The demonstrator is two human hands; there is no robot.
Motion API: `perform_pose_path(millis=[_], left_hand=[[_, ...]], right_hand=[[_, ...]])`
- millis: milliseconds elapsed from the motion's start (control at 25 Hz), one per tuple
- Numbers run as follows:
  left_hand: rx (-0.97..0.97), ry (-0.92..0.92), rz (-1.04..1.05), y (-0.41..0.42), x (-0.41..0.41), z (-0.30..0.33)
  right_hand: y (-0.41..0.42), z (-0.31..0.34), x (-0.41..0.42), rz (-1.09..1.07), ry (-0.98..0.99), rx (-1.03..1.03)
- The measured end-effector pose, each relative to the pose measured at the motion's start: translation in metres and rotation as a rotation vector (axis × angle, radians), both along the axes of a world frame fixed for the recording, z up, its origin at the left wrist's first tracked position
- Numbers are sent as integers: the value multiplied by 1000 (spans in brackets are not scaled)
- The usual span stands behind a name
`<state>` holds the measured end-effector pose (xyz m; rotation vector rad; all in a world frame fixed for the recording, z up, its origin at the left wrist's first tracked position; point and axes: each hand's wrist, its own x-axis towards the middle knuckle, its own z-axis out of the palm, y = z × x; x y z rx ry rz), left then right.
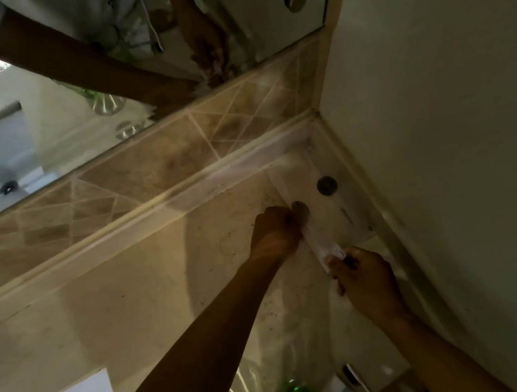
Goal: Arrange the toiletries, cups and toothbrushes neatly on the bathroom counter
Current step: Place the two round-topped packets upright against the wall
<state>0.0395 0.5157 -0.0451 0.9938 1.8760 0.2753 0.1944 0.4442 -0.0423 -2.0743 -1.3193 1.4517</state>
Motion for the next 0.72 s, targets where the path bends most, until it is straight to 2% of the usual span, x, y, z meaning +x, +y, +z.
perform_pose_path(millis=[200,360,480,600,720], left_hand=[[78,325,-343,-3,-12,0],[489,516,-568,-20,-32,-13],[604,562,-673,-25,-46,-27],[610,555,-722,-25,-51,-28],[583,543,-753,-21,-53,-27]], right_hand=[[-2,2,0,25,-107,9],[-6,10,9,112,-285,85],[-6,10,4,223,-316,188],[-8,6,-10,415,-314,368],[-4,4,-21,505,-361,318]])
